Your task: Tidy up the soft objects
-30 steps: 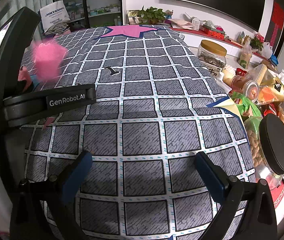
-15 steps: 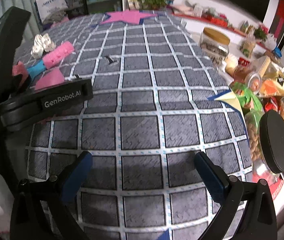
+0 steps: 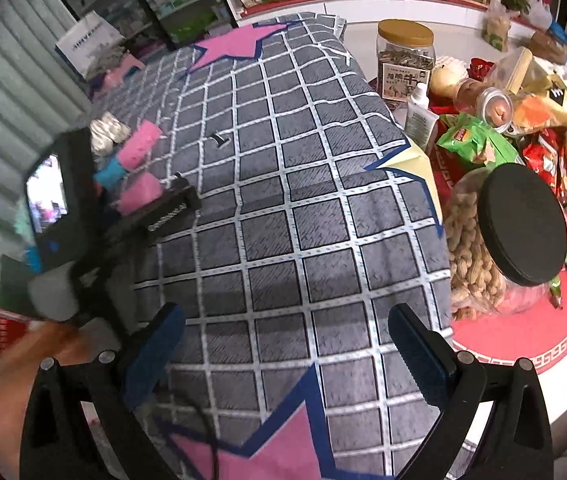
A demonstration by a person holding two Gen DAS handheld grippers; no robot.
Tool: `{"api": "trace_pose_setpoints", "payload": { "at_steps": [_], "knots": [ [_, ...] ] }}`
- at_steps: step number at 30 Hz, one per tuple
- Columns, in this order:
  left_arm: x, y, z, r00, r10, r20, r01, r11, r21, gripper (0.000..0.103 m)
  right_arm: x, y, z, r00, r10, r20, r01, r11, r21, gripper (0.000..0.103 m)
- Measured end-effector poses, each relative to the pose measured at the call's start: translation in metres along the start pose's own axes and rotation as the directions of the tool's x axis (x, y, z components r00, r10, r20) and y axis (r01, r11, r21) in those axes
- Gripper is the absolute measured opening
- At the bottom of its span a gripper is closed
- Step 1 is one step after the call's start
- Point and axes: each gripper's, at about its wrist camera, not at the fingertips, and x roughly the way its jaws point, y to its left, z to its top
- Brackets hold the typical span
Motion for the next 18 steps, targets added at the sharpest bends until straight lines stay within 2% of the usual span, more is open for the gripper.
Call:
{"api": "trace_pose_setpoints", "payload": {
  "at_steps": [6, 7, 10, 12, 15, 18],
  "knots": [
    [0.0, -0.004, 0.002, 1.0, 0.025, -0.008, -0.025, 0.999, -0.039, 0.103, -0.006, -0.006, 0.003, 0.998, 0.064, -0.018, -0.064, 0.998, 0.02, 0.102],
    [-0.001, -0.004, 0.003, 0.999, 0.028, -0.023, -0.029, 0.999, -0.043, 0.103, -0.007, -0.007, 0.004, 0.998, 0.065, -0.017, -0.065, 0.998, 0.016, 0.102],
    [-0.001, -0.006, 0.016, 0.989, 0.027, -0.148, -0.036, 0.998, -0.058, 0.103, -0.011, -0.007, 0.008, 0.999, 0.05, -0.014, -0.05, 0.999, -0.011, 0.102],
    [-0.026, -0.009, 0.021, 0.992, 0.05, -0.118, -0.056, 0.997, -0.048, 0.102, -0.014, -0.002, 0.015, 0.999, 0.043, -0.019, -0.043, 0.999, -0.03, 0.102],
    [-0.086, -0.014, 0.027, 0.995, 0.082, -0.057, -0.081, 0.996, 0.035, 0.102, -0.024, 0.01, 0.027, 0.999, 0.043, -0.013, -0.043, 0.997, -0.061, 0.102],
    [-0.133, -0.003, 0.028, 0.994, 0.061, -0.087, -0.054, 0.995, 0.081, 0.102, -0.038, 0.025, 0.042, 0.999, 0.054, 0.003, -0.053, 0.995, -0.079, 0.102]
  ]
}}
